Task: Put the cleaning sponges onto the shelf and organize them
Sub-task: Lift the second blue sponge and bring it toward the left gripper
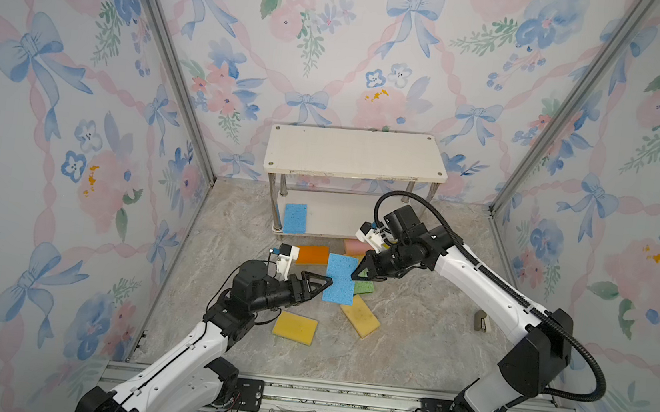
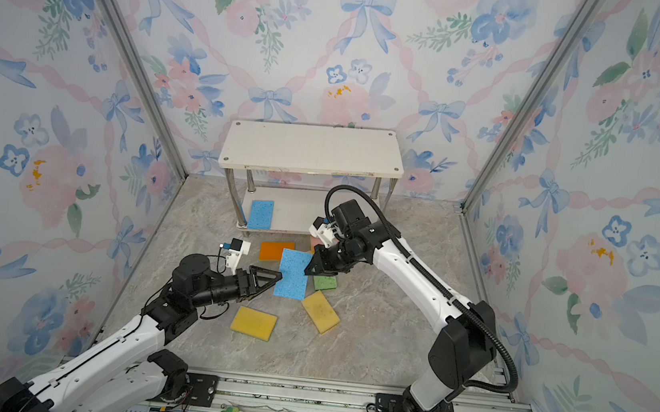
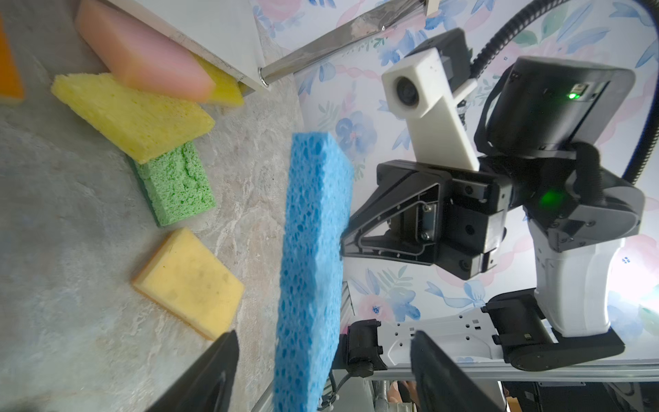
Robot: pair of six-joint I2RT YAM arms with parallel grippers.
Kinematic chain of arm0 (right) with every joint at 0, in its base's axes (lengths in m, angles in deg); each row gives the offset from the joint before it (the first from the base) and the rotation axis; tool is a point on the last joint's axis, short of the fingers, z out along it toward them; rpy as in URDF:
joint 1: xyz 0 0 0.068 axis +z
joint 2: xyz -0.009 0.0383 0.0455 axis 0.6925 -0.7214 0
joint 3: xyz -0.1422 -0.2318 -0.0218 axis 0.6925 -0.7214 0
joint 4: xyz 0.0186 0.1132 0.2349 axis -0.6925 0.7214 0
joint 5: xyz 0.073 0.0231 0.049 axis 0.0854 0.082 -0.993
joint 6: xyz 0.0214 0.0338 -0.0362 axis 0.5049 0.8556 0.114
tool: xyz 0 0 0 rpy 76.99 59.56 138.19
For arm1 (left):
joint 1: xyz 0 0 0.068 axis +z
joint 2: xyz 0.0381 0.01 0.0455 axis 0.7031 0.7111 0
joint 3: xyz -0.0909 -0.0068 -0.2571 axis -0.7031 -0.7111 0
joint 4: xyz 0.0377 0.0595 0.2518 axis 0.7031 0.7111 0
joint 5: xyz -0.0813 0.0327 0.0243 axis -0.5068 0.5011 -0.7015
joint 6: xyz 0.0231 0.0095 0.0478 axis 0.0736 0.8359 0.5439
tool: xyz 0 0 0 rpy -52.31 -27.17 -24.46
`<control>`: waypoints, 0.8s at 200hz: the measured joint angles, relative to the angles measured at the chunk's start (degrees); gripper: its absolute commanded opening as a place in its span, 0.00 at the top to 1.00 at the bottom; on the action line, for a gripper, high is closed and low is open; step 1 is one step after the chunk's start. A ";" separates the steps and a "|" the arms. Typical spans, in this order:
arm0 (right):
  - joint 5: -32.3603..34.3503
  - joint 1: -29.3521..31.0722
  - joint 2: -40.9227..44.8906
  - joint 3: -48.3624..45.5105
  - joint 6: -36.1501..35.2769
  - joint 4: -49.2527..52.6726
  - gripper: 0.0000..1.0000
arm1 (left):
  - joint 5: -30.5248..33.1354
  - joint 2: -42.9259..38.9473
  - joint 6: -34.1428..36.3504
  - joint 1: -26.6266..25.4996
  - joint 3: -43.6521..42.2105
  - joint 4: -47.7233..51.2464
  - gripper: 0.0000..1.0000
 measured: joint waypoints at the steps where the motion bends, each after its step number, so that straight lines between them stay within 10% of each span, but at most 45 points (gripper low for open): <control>1: -0.04 0.04 0.00 0.00 0.00 0.00 1.00 | 0.07 0.07 -0.35 -0.04 -0.02 -0.13 0.32; 67: -1.79 0.81 0.00 0.59 -0.02 -0.52 1.00 | 2.78 2.58 -2.71 -2.27 -0.39 -4.02 1.00; 90: -1.77 0.74 0.00 0.59 -0.02 -0.55 0.99 | 3.56 2.64 -2.89 -2.93 -0.39 -4.50 1.00; 125: -1.29 0.33 0.81 -0.55 1.03 -2.56 0.55 | 5.57 2.36 -3.67 -3.30 -0.46 -4.92 1.00; 160: 2.67 -2.03 5.97 -4.83 6.95 -5.68 0.41 | 12.48 -2.25 -6.78 -3.34 -1.86 -5.35 1.00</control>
